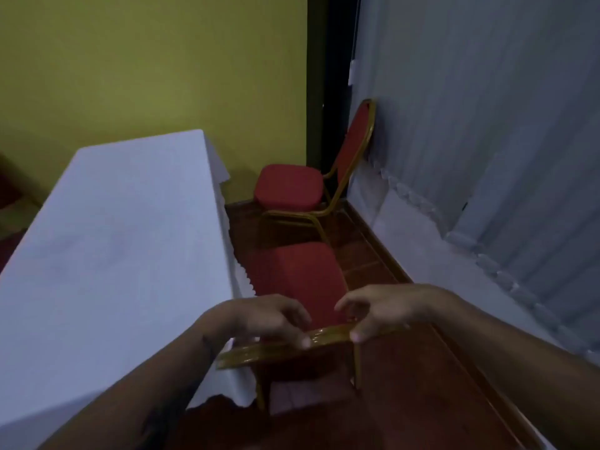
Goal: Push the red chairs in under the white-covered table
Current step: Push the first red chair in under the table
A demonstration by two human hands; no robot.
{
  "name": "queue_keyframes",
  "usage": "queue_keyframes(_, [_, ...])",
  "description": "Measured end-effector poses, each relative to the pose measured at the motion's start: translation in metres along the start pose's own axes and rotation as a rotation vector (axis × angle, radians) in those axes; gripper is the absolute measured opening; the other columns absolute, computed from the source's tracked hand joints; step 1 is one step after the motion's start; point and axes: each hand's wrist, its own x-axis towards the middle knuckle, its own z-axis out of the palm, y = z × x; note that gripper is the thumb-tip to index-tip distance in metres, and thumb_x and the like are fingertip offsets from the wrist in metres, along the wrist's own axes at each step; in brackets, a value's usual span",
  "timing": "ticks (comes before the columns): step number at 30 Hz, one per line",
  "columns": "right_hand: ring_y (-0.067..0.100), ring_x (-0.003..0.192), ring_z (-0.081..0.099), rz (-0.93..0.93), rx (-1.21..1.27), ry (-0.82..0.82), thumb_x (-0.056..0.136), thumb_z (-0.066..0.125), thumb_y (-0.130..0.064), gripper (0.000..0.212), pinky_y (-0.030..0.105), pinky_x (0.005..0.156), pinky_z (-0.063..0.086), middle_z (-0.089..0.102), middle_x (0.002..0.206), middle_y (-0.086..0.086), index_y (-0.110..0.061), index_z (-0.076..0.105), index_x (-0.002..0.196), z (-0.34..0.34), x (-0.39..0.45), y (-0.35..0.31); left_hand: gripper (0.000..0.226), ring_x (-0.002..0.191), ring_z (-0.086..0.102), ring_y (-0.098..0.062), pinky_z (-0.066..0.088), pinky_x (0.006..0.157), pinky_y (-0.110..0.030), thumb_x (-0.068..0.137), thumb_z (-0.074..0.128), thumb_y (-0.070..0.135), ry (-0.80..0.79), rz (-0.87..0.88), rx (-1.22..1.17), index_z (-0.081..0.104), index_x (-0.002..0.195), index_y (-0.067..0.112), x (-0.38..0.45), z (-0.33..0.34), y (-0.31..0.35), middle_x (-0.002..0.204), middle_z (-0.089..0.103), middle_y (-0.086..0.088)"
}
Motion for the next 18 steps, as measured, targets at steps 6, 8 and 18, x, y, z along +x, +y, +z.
queue_keyframes(6, [0.018, 0.114, 0.057, -0.014, -0.278, 0.144, 0.069, 0.079, -0.028, 0.070, 0.033, 0.090, 0.049, 0.059, 0.127, -0.005, -0.034, 0.056, 0.135, 0.032, 0.017, 0.001, 0.080, 0.118, 0.054, -0.022, 0.048, 0.102, -0.039, 0.074, 0.078, 0.034, 0.071, -0.008, 0.271, 0.045, 0.147, 0.029, 0.018, 0.036, -0.008, 0.136, 0.054, 0.003])
queue_keyframes(8, [0.019, 0.115, 0.058, -0.057, -0.363, 0.214, 0.070, 0.069, -0.018, 0.060, 0.035, 0.090, 0.050, 0.062, 0.124, -0.005, -0.032, 0.061, 0.128, 0.036, 0.016, 0.003, 0.065, 0.106, 0.062, -0.023, 0.055, 0.093, -0.040, 0.074, 0.069, 0.025, 0.107, 0.017, 0.265, 0.056, 0.137, 0.026, 0.023, 0.040, -0.010, 0.122, 0.064, -0.001])
queue_keyframes(18, [0.021, 0.110, 0.059, -0.099, -0.476, 0.196, 0.070, 0.060, -0.010, 0.063, 0.037, 0.085, 0.050, 0.062, 0.123, -0.005, -0.033, 0.063, 0.129, 0.027, 0.026, -0.002, 0.044, 0.088, 0.067, -0.019, 0.056, 0.074, -0.031, 0.074, 0.062, 0.017, 0.146, -0.017, 0.203, 0.067, 0.118, 0.018, 0.039, 0.044, -0.010, 0.100, 0.069, -0.001])
